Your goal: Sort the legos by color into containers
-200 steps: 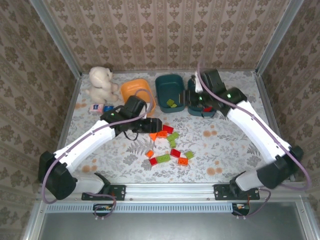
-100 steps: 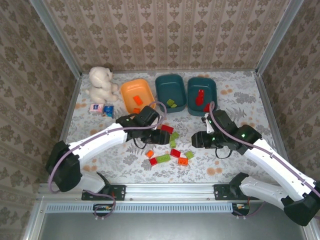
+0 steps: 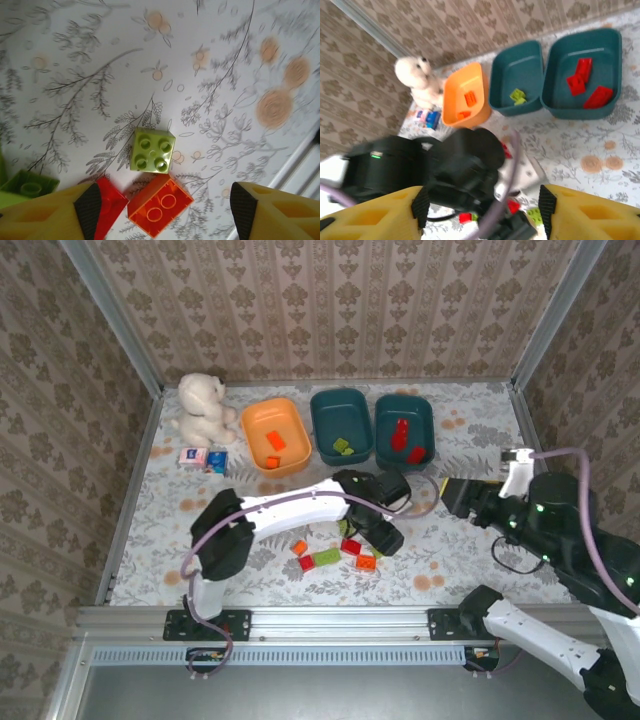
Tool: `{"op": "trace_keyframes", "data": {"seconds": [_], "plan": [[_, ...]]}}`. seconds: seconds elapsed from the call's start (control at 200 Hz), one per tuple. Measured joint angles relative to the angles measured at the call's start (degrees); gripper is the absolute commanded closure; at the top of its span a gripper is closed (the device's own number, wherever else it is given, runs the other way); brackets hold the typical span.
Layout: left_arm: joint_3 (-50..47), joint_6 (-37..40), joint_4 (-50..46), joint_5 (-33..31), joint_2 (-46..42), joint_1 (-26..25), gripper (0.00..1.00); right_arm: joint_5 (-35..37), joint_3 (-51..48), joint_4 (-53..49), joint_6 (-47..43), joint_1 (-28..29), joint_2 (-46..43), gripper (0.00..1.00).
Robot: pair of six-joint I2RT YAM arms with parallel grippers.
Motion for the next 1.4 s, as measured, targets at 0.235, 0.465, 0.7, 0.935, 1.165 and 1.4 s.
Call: {"op": "trace_keyframes", "data": {"seconds": [0.235,0.465,0.7,0.935,1.165,1.4], "plan": [[5.18,4.57,-3.43,-2.75,8.46,-1.86,0.27,1.03,2.21,-3.13,2.01,-0.09,-0.15,0.35],[5.73,5.77,-4.68,-4.79,11.17,-1.88,0.29,1.05,2.27,-4.61,2.14,-0.11,-0.15,0.34],[5.77,6.03,-4.44,-5.49,11.65,-1.88,0.47,1.03,2.27,-4.59,2.1,-0.11,0.39,0.34],[5.77,6.03,-4.39,-6.84,12.46,-1.88,0.46,0.98,2.25,-4.52,2.08,-0.11,1.64,0.34],[5.77,5.44,-3.87,-8.66,12.39,-1.86,0.67,0.96,2.25,-4.28,2.08,-0.11,1.77,0.35],[5.77,2.6,-2.75,-9.77,9.38,2.36,0.67,0.92,2.25,-4.11,1.66,-0.11,3.1,0.35]]}}
